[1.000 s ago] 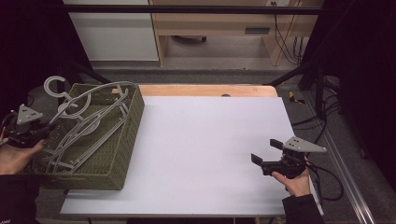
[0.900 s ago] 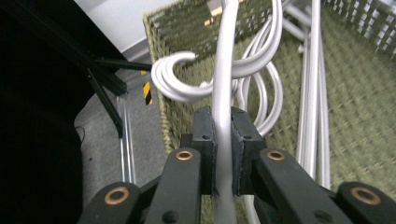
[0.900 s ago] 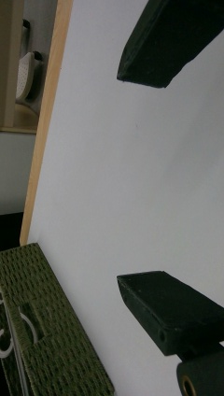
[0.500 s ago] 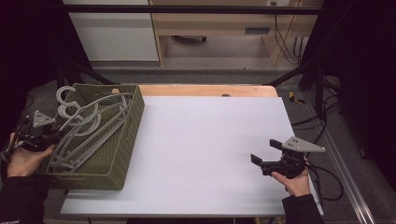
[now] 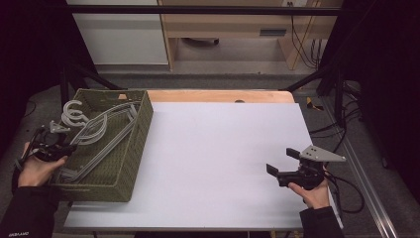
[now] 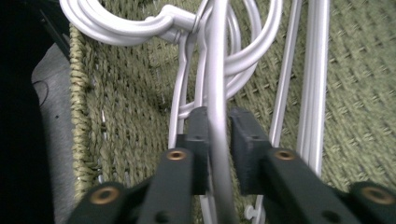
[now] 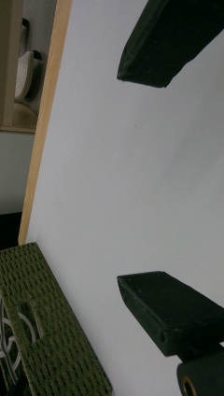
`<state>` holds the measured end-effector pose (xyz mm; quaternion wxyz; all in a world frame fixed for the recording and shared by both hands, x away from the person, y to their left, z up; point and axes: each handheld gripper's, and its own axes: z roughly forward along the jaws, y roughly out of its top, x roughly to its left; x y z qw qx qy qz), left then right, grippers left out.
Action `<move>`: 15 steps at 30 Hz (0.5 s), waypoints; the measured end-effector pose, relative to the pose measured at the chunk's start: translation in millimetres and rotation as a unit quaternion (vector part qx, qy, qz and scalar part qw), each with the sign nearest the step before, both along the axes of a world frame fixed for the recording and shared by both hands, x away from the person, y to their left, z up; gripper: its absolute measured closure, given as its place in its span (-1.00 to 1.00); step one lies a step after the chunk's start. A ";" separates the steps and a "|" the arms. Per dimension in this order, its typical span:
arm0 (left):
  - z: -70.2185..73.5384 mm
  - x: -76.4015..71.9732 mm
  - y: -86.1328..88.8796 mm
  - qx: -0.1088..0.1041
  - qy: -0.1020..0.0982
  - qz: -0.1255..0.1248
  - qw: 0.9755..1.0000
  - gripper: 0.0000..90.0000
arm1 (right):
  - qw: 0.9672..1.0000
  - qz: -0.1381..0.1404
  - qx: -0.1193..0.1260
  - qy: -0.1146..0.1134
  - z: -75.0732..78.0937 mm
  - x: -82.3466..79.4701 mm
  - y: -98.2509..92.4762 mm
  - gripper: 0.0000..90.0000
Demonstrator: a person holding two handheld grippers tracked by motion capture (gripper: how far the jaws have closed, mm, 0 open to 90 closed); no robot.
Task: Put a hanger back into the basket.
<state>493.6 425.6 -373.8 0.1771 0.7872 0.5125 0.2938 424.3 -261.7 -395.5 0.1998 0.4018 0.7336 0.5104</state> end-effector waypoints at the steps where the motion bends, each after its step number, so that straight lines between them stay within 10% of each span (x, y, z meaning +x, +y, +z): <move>1: 1.1 -0.9 0.9 -0.003 -0.003 0.002 1.000 0.61 | 1.000 -0.001 0.001 0.000 0.2 -0.2 -0.1 -0.91; 9: 18.7 -19.2 -4.6 -0.052 -0.049 -0.006 0.997 0.42 | 1.000 -0.003 0.004 -0.003 0.6 -0.6 -0.6 -0.91; 15: 27.4 -38.8 -33.3 -0.119 -0.104 -0.052 0.986 0.06 | 1.000 -0.007 0.006 -0.011 0.8 -1.1 -1.3 -0.92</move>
